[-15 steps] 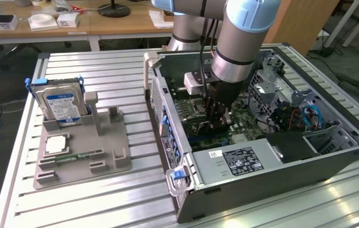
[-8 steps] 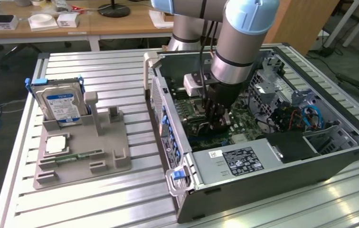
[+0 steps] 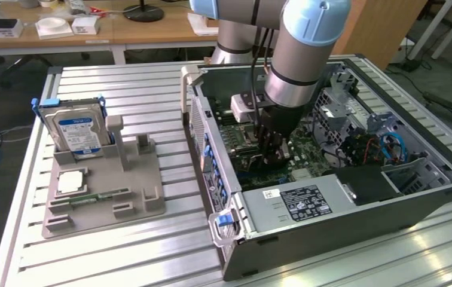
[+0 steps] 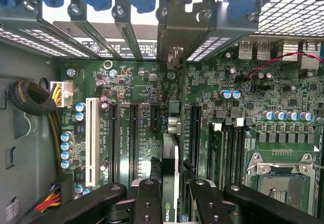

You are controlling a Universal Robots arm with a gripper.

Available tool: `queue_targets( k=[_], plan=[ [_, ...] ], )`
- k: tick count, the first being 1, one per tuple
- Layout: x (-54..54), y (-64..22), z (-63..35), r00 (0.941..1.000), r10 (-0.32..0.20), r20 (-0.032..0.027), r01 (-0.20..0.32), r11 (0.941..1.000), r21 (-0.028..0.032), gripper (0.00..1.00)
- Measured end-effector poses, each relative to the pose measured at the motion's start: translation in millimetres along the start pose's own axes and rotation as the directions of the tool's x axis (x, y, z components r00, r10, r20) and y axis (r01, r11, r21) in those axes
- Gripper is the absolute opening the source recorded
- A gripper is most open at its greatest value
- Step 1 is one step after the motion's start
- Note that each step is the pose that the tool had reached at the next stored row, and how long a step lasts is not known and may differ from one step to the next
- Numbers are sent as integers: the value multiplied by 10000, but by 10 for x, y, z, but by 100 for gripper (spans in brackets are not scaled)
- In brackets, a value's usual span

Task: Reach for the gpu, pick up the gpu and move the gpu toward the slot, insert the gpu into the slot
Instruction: 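Insert the gpu into the slot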

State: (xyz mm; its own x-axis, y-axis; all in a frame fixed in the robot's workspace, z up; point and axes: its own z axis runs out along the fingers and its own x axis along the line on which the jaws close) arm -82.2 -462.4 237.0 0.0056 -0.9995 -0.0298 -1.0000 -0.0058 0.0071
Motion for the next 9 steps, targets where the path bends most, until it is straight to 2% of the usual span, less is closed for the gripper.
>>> queue_targets(
  k=[4, 6, 8, 9],
  plan=[
    [0, 0, 0, 10000, 0, 6, 0, 10000, 1, 26],
    [-3, 0, 1, 10000, 1, 51, -1, 10000, 9, 27],
    [-1, 0, -22, 10000, 1, 39, -1, 10000, 3, 27],
    [-1, 0, -30, 10000, 0, 45, 0, 10000, 11, 34]
  ],
)
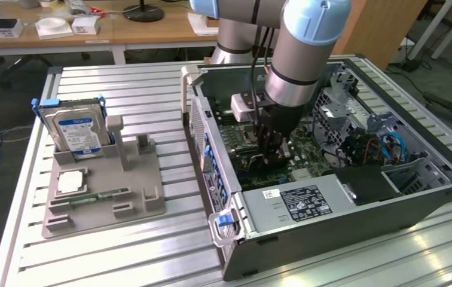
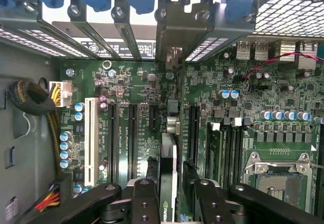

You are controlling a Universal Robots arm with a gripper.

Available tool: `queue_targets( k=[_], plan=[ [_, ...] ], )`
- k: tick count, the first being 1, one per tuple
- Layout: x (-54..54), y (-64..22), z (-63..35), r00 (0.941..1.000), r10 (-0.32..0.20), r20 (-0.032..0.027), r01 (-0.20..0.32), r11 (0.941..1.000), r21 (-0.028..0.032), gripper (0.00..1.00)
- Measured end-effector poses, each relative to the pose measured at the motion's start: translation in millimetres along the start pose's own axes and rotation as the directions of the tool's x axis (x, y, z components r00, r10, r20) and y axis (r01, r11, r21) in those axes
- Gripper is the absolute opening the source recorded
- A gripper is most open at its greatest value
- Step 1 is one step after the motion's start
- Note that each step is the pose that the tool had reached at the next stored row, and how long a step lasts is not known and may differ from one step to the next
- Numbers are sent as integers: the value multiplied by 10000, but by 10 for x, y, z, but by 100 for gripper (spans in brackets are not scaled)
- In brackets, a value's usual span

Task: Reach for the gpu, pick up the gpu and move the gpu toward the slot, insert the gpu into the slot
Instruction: 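Insert the gpu into the slot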

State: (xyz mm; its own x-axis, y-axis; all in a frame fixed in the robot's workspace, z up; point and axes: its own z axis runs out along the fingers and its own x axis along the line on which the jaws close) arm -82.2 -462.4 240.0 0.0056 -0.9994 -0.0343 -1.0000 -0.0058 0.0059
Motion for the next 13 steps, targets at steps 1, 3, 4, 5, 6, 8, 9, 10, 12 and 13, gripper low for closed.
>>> queue_targets(
  k=[1, 3, 4, 5, 6, 8, 9, 10, 12, 13],
  plan=[
    [0, 0, -13, 10000, -1, 0, 1, 10000, 8, 34],
    [-1, 0, -49, 10000, -3, -1, 3, 10000, 23, 34],
    [-2, 0, -75, 10000, -2, 6, 2, 10000, 29, 34],
    [-4, 1, -106, 10000, -2, 11, 2, 10000, 35, 34],
    [-4, 1, -135, 10000, -2, 15, 2, 10000, 41, 34],
    [-6, 2, -190, 10000, -2, 18, 1, 10000, 62, 34],
    [-7, 2, -219, 10000, -2, 18, 2, 10000, 76, 34],
    [-8, 3, -245, 10000, -3, 19, 2, 10000, 95, 34],
    [-10, 3, -292, 10000, -6, 24, 5, 9999, 127, 34],
    [-11, 3, -310, 10000, -7, 37, 6, 9999, 142, 34]
  ],
)
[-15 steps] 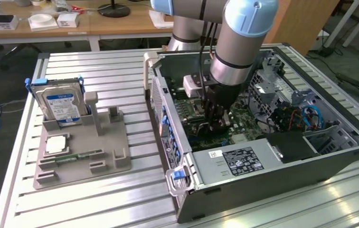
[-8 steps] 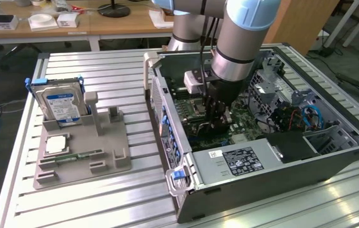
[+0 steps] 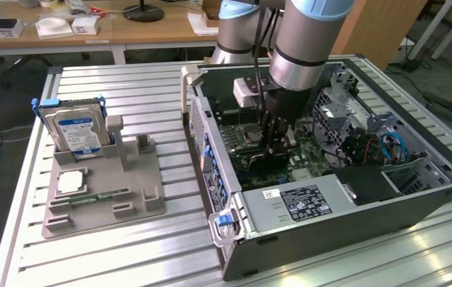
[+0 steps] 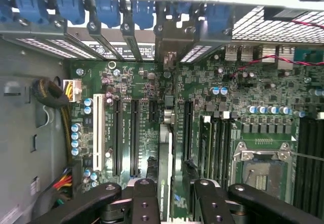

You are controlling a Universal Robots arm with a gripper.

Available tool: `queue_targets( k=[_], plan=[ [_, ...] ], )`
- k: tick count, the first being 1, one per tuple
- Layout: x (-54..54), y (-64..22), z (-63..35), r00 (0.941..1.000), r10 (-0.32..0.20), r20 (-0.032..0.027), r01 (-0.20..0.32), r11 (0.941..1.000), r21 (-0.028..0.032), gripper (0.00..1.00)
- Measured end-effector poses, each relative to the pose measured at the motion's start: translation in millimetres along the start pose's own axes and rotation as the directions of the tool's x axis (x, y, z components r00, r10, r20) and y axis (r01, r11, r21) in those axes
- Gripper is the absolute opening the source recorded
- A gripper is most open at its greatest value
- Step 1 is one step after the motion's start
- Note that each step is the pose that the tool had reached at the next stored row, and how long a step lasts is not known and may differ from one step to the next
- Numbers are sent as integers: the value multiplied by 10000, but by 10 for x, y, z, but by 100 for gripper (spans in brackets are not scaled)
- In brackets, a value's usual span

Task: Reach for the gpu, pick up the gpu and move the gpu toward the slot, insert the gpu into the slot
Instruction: 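Insert the gpu into the slot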

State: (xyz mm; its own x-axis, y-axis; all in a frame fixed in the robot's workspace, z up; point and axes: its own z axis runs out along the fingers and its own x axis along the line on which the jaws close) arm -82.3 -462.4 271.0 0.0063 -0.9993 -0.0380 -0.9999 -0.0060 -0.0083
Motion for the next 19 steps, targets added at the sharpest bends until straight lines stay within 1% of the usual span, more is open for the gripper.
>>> queue_targets(
  k=[2, 3, 4, 6, 7, 8, 9, 10, 19],
  plan=[
    [-1, 1, -32, 10000, 0, 24, 0, 10000, 27, 34],
    [-1, 5, -31, 10000, 2, 28, -2, 10000, 45, 34],
    [-2, 5, -31, 10000, 1, 28, -1, 10000, 51, 32],
    [-1, 4, -31, 10000, -1, 28, 1, 10000, 51, 20],
    [-1, 4, -32, 10000, 0, 26, 0, 10000, 50, 20],
    [-1, 4, -32, 10000, 0, 26, 0, 10000, 50, 14],
    [-1, 4, -32, 10000, -1, 26, 1, 10000, 50, 14],
    [-1, 4, -32, 10000, -1, 26, 0, 10000, 50, 10],
    [-1, 4, -32, 10000, 0, 26, 0, 10000, 50, 10]
  ],
)
